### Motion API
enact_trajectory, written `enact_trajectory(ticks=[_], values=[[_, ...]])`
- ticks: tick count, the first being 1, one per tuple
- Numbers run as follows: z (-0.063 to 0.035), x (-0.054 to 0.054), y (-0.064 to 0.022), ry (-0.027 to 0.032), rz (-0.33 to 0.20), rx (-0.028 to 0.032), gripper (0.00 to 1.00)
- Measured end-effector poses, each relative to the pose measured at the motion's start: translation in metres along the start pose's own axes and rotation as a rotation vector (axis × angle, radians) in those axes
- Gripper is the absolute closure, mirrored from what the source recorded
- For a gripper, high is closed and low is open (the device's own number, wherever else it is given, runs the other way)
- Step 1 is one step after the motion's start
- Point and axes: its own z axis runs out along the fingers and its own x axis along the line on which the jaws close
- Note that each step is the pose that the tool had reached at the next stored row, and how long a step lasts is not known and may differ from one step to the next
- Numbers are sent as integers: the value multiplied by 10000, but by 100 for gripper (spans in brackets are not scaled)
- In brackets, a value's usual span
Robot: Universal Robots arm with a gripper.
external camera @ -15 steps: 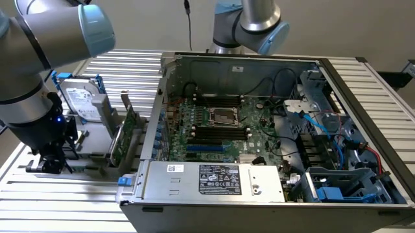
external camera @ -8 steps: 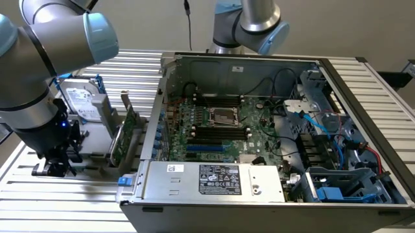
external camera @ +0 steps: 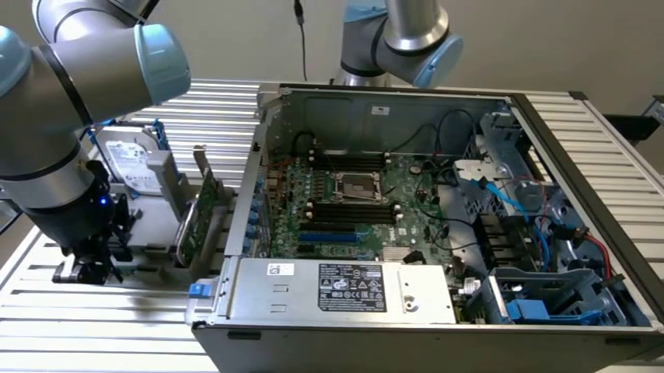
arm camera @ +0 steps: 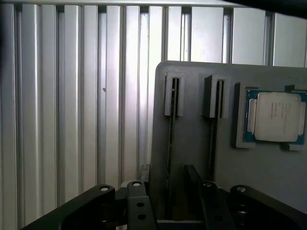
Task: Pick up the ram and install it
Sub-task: 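Pick up the ram and move it above insertion slot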
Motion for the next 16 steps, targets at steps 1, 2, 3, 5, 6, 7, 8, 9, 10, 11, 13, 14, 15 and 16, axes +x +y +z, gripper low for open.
enact_trajectory(ticks=[1,2,3,5,6,7,8,9,10,11,13,14,15,16], values=[[1,1,1,-26,-3,3,58],[3,0,1,-53,-3,6,58],[4,0,3,-69,-3,6,58],[5,0,5,-117,-5,9,58],[5,0,6,-128,-5,10,58],[5,0,6,-128,-5,11,58],[6,0,6,-129,-6,11,58],[5,2,8,-129,-5,10,58],[5,4,9,-128,-6,9,58],[6,6,9,-128,-5,9,58],[7,8,9,-129,-5,10,60],[7,9,9,-128,-5,10,67],[7,10,9,-128,-5,10,73],[7,11,9,-129,-5,10,73]])
